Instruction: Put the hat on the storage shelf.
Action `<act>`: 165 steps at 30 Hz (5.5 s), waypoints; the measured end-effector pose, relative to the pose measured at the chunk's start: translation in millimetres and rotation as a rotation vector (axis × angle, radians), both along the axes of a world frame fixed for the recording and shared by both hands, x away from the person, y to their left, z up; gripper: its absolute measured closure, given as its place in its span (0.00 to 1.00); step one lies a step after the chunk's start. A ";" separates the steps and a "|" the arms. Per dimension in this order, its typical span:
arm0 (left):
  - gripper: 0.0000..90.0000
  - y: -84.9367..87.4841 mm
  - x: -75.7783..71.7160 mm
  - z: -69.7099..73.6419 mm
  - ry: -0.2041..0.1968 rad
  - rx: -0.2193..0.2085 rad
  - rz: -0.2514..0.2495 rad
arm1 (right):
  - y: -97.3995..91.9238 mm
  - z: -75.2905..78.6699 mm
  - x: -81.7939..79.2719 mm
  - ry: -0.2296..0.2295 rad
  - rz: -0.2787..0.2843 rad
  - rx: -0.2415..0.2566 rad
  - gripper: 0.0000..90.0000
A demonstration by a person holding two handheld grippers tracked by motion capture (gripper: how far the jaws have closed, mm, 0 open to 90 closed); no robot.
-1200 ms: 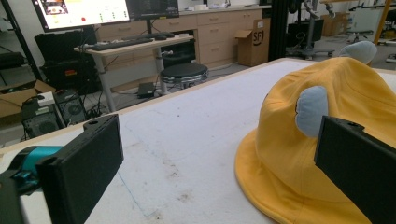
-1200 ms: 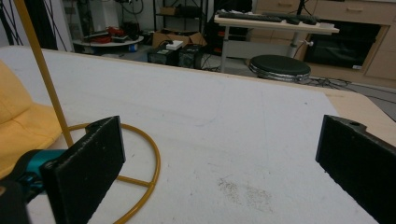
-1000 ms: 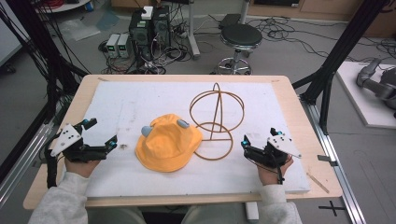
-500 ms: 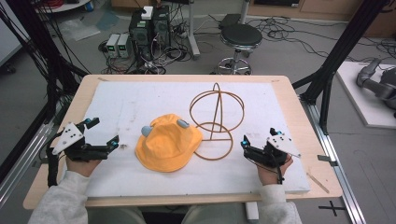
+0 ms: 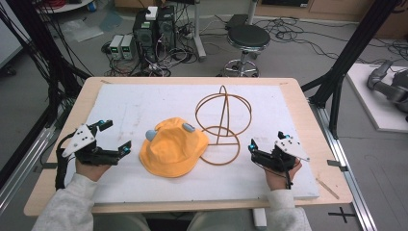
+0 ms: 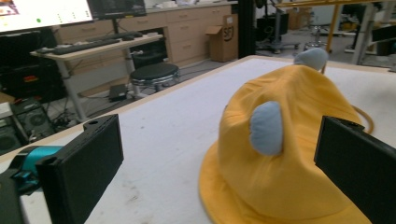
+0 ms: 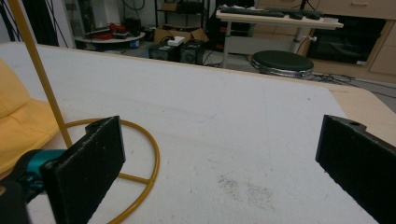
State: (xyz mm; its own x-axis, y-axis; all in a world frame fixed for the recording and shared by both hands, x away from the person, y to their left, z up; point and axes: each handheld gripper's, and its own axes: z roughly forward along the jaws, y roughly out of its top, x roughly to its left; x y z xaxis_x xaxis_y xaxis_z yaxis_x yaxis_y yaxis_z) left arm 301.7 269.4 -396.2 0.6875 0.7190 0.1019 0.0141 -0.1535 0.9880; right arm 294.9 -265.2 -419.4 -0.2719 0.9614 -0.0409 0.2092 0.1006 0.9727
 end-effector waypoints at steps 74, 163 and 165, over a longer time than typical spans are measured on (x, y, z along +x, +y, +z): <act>0.60 -90.2 31.9 -20.9 0.066 0.160 -0.093 | -3.8 0.2 0.7 -0.018 -0.015 0.026 0.01; 0.90 -56.5 6.5 92.5 -0.272 -0.255 0.074 | -4.6 2.4 -1.0 -0.030 -0.048 0.064 0.01; 0.90 -57.8 5.8 97.0 -0.280 -0.257 0.070 | -4.8 2.4 -0.9 -0.030 -0.046 0.066 0.01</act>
State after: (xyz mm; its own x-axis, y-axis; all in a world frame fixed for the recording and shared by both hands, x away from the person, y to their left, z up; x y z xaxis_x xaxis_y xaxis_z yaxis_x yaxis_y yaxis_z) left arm 307.5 211.7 -299.3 0.6070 0.7897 0.0892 -0.2604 0.0916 0.9612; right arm 293.9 -270.0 -417.1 -0.2267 0.9738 0.0156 0.1824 0.0267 0.9829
